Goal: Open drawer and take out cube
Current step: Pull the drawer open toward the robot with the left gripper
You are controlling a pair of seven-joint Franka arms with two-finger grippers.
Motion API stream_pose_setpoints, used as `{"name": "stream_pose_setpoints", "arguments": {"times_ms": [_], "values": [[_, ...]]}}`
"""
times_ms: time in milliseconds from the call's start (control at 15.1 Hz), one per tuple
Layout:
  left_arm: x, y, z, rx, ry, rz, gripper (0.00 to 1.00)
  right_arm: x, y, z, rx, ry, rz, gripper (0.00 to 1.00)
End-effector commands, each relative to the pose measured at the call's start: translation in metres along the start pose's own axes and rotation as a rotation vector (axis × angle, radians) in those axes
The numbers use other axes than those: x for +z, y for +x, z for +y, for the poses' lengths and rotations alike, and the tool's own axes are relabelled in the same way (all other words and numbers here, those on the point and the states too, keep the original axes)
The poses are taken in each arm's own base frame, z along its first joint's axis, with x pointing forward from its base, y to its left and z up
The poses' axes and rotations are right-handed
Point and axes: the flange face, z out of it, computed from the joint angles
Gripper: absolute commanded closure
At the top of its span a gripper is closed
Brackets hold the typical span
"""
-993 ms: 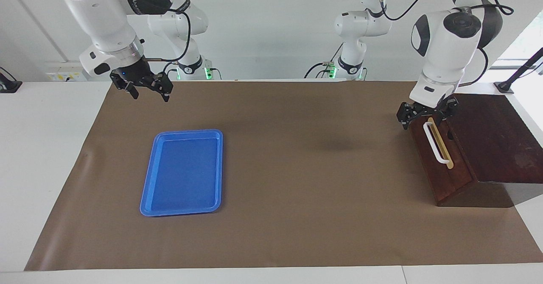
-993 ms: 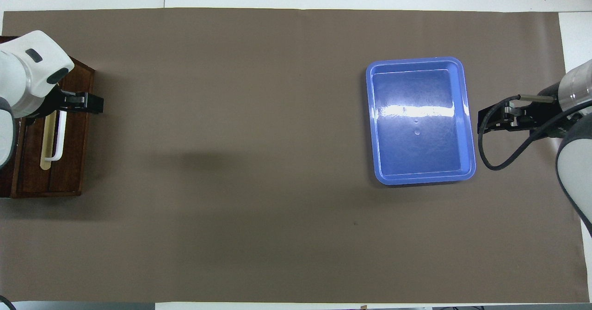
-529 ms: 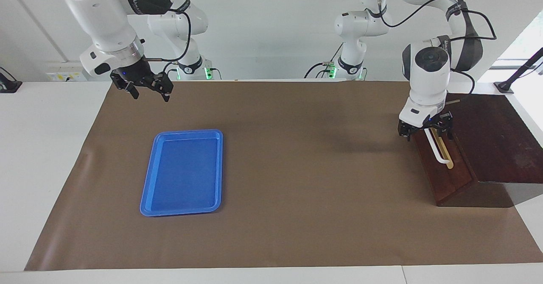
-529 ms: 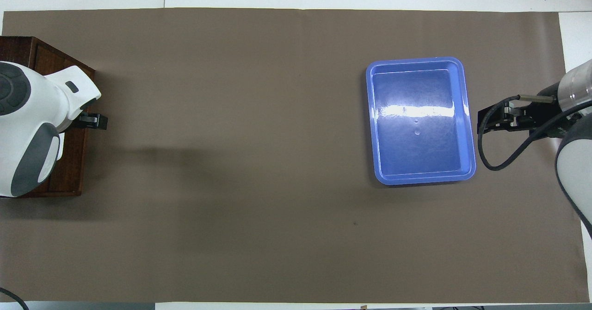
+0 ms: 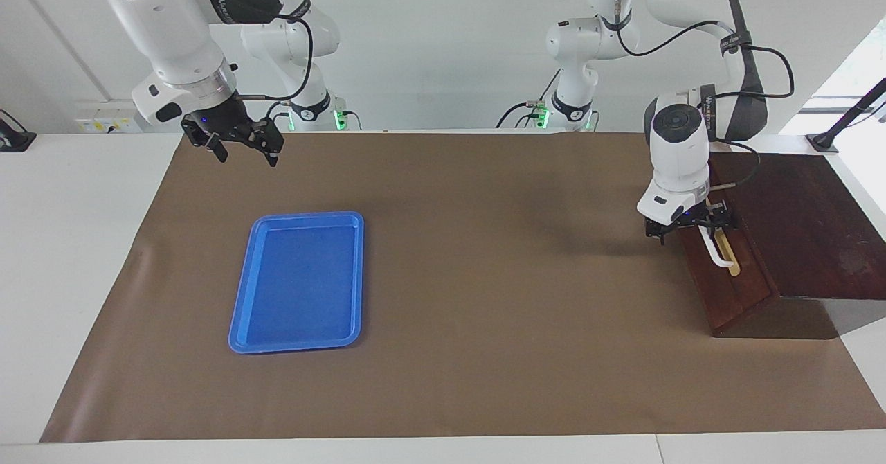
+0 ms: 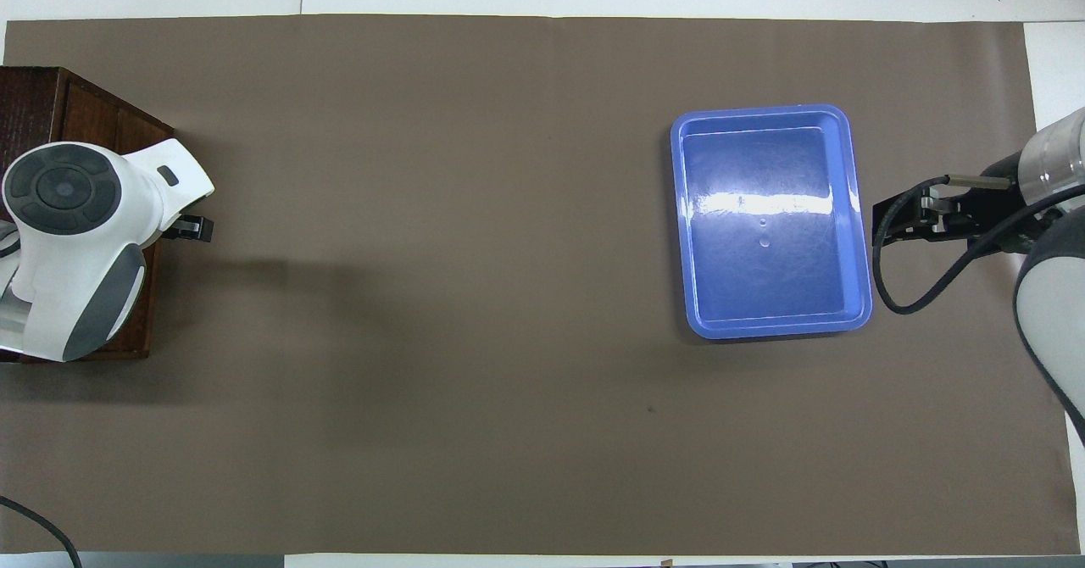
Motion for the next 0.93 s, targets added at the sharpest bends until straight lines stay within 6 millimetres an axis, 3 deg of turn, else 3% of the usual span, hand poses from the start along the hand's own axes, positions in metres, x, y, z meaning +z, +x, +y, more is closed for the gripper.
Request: {"name": "stream_pose_setpoints", "arguments": {"times_ms": [0, 265, 596, 860], "values": [[0.017, 0.002, 0.009, 0.026, 0.016, 0.016, 0.0, -0.003, -0.004, 0.004, -0.014, -0.01, 0.024, 0.01], [0.014, 0.016, 0.033, -0.084, -0.022, 0.078, 0.0, -0.001, -0.005, 0.004, -0.012, -0.012, 0.016, 0.01], [-0.028, 0.041, 0.078, -0.192, -0.178, 0.083, 0.0, -0.002, -0.004, 0.004, -0.014, -0.011, 0.021, 0.01], [-0.052, 0.048, 0.105, -0.189, -0.233, 0.089, 0.0, -0.002, -0.004, 0.005, -0.015, -0.011, 0.018, 0.01]]}}
